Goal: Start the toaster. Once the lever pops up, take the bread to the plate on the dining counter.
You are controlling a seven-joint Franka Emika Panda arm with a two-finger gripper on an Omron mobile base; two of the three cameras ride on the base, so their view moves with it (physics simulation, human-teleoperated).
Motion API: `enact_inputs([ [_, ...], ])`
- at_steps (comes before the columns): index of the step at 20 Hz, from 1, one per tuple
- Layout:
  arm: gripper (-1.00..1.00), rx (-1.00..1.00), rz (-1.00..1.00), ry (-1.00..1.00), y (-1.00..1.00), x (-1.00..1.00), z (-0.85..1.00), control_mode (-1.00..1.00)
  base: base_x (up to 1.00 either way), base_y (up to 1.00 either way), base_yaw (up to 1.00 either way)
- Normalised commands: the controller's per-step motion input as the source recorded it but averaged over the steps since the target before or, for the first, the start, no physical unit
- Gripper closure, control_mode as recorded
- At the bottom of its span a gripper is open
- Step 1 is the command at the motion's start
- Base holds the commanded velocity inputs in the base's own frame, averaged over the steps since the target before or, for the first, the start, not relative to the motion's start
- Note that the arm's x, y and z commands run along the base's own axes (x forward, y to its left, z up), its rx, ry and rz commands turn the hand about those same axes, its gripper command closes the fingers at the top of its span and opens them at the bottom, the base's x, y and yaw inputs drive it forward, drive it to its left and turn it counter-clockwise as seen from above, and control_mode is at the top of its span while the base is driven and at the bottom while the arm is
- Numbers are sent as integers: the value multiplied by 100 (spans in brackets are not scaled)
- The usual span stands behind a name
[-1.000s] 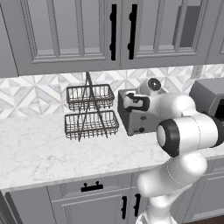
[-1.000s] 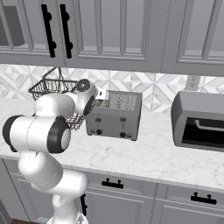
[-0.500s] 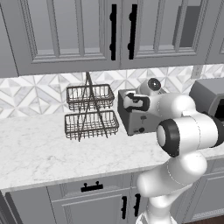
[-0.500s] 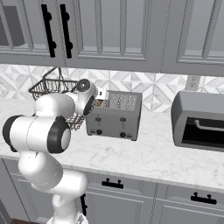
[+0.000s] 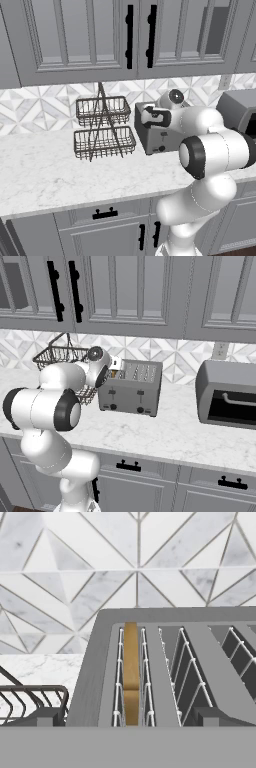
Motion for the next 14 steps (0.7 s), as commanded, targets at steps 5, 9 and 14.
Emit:
enact_inputs([
  [5,-100,0,0,0,0,0,0,-100,0,0,0],
  [9,-100,0,0,0,0,0,0,-100,0,0,0],
  [14,-100,0,0,0,0,0,0,-100,0,0,0],
])
